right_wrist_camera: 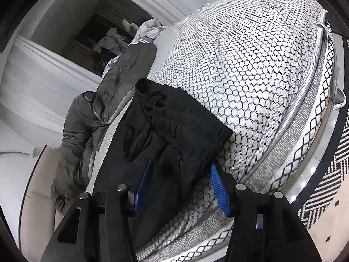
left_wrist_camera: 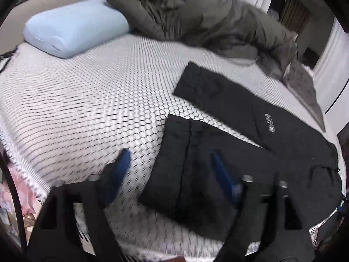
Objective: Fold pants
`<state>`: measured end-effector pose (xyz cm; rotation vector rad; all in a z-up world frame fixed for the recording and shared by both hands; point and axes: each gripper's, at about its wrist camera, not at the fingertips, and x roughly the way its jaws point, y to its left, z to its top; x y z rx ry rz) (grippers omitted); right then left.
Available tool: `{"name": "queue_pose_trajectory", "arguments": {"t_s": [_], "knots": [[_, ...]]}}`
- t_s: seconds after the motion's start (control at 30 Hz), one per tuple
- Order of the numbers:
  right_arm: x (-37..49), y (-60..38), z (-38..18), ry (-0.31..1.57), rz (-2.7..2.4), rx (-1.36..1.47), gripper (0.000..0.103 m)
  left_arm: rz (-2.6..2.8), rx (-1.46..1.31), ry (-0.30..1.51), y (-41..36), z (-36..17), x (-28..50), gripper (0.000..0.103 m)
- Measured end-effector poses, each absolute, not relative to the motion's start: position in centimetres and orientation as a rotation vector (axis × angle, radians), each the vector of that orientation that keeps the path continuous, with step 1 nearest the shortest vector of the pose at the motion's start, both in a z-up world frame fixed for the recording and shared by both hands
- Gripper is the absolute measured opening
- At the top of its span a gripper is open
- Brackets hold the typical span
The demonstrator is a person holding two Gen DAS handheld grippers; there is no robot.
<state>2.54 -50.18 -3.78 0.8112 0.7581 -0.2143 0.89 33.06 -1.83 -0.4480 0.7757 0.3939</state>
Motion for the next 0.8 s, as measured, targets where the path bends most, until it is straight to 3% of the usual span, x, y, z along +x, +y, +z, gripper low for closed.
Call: {"name": "queue_pose_trajectory", "arguments": {"t_s": [0.13, 0.2, 0.23, 0.3, 0.4, 0.47, 0.5, 0.57, 0.63, 0.7, 0.8], "knots": [[1.1, -49.7, -3.8, 0.760, -0.188, 0.818, 0.054, 0.342, -0.484, 0.758, 31.5, -1.2, -1.1, 0.088], [0.9, -48.6, -4.2, 0.769, -0.158, 0.821, 0.054, 0.310, -0.529, 0.779, 30.7, -1.8, -1.4, 0.081], [0.7, -48.4, -4.7, 0.778, -0.143, 0.815, 0.054, 0.293, -0.557, 0.781, 30.3, -2.2, -1.5, 0.072], [1.3, -47.2, -4.8, 0.795, -0.123, 0.796, 0.054, 0.297, -0.571, 0.802, 29.7, -3.1, -1.1, 0.070], [2.3, -45.5, -4.7, 0.818, -0.092, 0.746, 0.054, 0.356, -0.569, 0.817, 29.8, -4.2, -0.2, 0.047], [2.7, -44.6, -5.0, 0.831, -0.080, 0.719, 0.054, 0.380, -0.595, 0.804, 30.2, -4.5, -0.1, 0.025], [3.1, -44.2, -5.1, 0.844, -0.080, 0.707, 0.053, 0.392, -0.594, 0.803, 30.4, -4.7, -0.1, 0.021], [4.1, -43.3, -5.3, 0.861, -0.096, 0.673, 0.045, 0.410, -0.589, 0.797, 30.7, -4.9, -0.1, 0.010], [4.8, -42.8, -5.0, 0.846, -0.115, 0.644, 0.023, 0.425, -0.576, 0.802, 31.0, -5.2, -0.4, 0.007], [4.7, -43.0, -4.8, 0.822, -0.135, 0.630, 0.013, 0.448, -0.548, 0.807, 31.4, -5.3, -0.6, 0.007], [3.7, -45.0, -4.7, 0.790, -0.248, 0.640, 0.013, 0.464, -0.516, 0.817, 31.6, -5.1, -0.8, 0.007]]}}
